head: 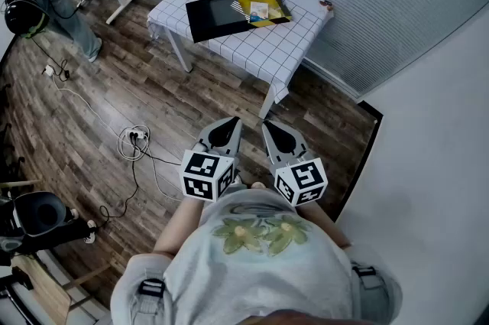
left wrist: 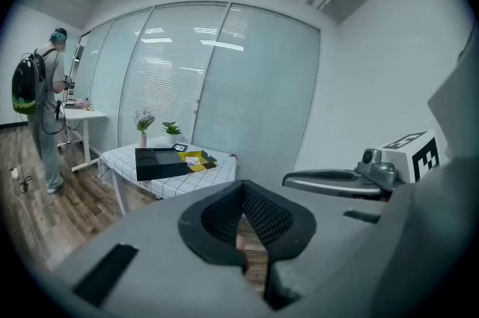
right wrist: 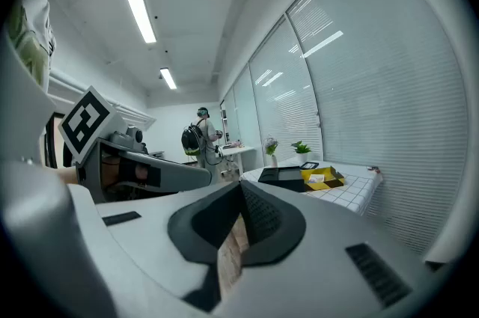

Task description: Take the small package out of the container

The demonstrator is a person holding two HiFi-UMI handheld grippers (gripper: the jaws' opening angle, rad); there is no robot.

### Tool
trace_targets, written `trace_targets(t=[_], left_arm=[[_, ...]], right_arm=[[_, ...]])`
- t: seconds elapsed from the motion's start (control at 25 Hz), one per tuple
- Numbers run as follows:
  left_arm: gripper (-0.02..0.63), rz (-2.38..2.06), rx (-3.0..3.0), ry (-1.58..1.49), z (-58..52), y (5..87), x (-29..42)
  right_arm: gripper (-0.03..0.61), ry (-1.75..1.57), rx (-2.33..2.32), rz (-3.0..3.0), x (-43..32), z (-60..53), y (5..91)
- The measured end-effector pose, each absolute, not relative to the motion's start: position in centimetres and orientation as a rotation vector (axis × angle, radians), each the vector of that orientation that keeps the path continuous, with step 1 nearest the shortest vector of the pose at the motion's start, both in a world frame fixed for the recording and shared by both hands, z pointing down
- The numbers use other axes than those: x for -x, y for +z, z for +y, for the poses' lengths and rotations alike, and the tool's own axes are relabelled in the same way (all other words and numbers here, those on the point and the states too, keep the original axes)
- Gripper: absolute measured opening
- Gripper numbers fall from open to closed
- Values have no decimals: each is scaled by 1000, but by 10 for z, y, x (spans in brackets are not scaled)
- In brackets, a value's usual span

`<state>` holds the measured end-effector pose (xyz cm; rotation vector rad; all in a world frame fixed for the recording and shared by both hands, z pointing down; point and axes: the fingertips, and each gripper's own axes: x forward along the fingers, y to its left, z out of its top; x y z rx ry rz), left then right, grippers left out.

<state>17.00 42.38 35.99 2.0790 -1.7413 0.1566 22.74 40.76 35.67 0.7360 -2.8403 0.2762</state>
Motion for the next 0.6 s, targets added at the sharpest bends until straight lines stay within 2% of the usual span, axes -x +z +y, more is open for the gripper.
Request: trace_targets(t=[0.6], left_arm=[[6,-1674,-2139,202,419,377,-136]], right_arm=[[8,344,-833,-2822,-197,403,375]])
